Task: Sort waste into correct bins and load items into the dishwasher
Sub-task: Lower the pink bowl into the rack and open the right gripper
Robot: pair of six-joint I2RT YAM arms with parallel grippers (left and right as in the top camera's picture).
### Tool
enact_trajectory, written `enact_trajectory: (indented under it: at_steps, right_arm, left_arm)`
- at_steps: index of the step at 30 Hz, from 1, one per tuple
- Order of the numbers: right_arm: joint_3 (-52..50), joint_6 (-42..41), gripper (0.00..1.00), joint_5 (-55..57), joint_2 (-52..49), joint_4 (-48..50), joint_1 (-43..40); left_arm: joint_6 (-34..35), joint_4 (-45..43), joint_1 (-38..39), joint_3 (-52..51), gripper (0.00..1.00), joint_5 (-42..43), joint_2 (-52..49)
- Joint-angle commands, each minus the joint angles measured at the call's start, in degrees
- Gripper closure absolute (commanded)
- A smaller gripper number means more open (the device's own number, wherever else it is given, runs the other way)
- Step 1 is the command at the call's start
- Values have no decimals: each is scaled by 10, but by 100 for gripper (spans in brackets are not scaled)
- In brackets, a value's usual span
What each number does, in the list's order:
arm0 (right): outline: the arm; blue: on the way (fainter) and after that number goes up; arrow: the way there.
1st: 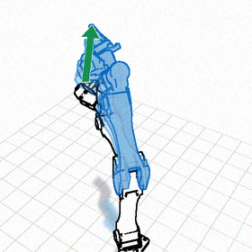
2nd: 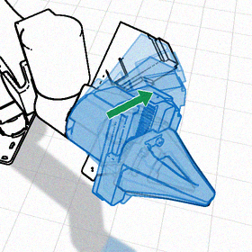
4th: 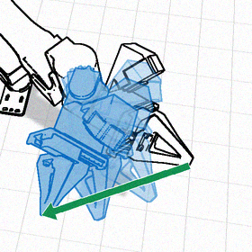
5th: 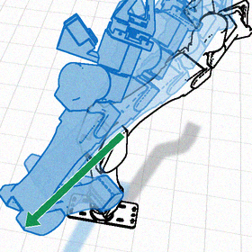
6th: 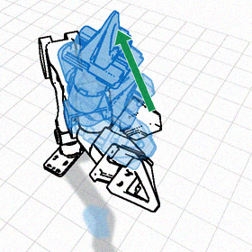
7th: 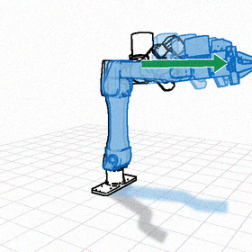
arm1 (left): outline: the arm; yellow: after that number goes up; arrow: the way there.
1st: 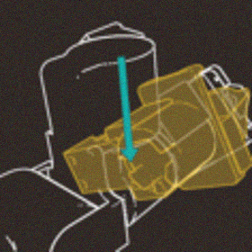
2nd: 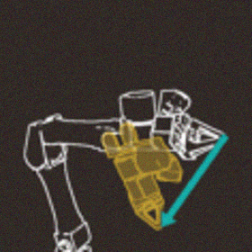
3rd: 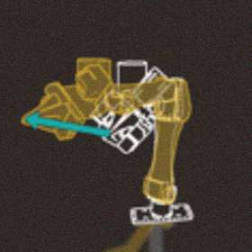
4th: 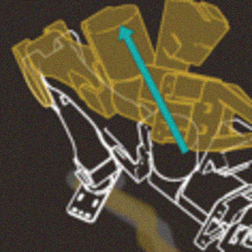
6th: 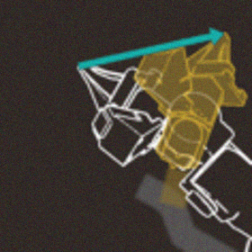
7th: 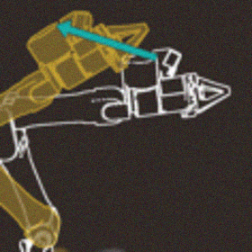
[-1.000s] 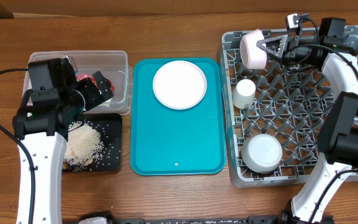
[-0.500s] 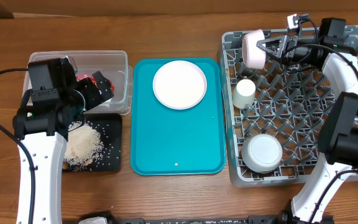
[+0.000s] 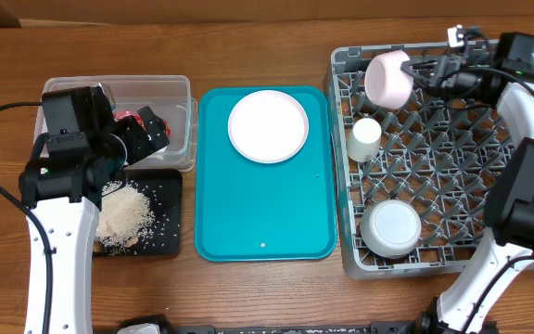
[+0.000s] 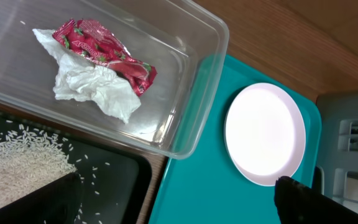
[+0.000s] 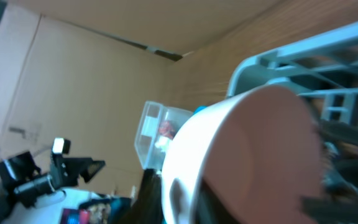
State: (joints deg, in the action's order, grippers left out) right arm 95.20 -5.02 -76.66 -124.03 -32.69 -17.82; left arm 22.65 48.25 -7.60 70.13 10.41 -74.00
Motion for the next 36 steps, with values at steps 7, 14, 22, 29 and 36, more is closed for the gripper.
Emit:
enact_trajectory:
  at_steps: [7, 14, 22, 29, 36]
  right_arm:
    - [-3, 2, 63, 8, 1, -2, -51]
    - [1, -62, 64, 75, 3, -10, -99]
    - [45, -17, 68, 273, 47, -135, -96]
    - [91, 10, 83, 477, 127, -192, 4]
    - [90, 52, 96, 625, 145, -209, 135]
  left_arm:
    - [-6, -1, 1, 4, 0, -3, 5]
    - [-6, -1, 1, 4, 0, -3, 5]
    - [-6, -1, 1, 4, 0, -3, 5]
    - [-6, -1, 1, 4, 0, -3, 5]
    - [-6, -1, 1, 4, 0, -3, 5]
